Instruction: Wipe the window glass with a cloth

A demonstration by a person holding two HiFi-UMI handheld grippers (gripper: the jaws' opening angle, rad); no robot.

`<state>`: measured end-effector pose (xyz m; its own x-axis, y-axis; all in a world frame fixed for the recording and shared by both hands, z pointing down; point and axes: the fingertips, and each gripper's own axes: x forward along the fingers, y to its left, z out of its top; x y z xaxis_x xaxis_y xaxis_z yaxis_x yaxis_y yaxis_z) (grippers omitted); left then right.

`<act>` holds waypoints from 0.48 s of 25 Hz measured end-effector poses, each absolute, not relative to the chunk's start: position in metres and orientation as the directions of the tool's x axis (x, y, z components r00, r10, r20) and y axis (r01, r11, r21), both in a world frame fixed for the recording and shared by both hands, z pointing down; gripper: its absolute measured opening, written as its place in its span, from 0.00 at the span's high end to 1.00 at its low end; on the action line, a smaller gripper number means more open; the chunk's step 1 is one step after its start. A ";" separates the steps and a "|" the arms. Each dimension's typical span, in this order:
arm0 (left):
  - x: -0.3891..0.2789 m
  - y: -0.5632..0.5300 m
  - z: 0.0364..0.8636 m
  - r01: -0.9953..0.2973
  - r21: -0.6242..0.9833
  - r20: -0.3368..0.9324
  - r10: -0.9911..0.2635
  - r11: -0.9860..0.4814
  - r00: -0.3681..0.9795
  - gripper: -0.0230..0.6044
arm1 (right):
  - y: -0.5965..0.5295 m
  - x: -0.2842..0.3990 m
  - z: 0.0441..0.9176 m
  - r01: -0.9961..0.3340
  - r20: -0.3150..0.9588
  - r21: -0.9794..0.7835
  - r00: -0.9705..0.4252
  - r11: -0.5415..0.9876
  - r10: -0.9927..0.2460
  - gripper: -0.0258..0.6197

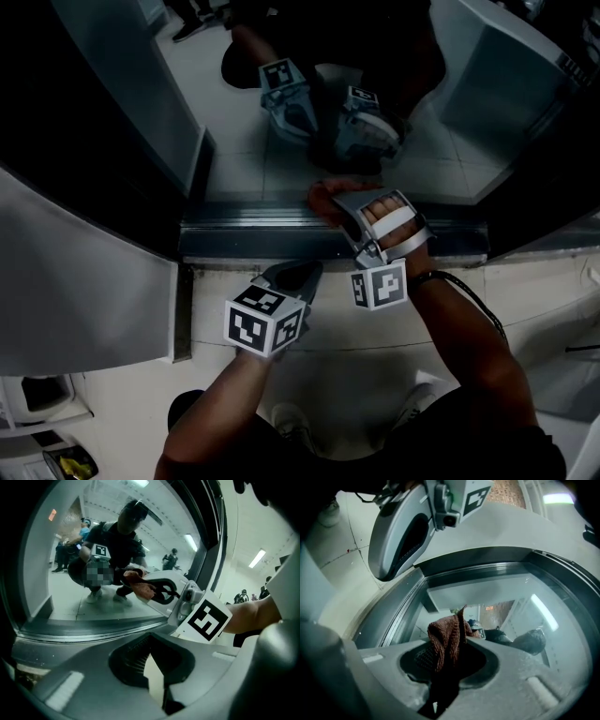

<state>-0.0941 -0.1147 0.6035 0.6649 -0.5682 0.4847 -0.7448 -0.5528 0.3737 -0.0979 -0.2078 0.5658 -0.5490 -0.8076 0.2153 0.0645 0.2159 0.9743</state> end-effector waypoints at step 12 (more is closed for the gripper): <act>-0.100 -0.112 0.604 -0.763 0.367 0.497 -0.581 -0.533 0.645 0.94 | -0.205 -0.085 0.678 0.175 0.426 0.903 -0.481 0.392 -0.766 0.84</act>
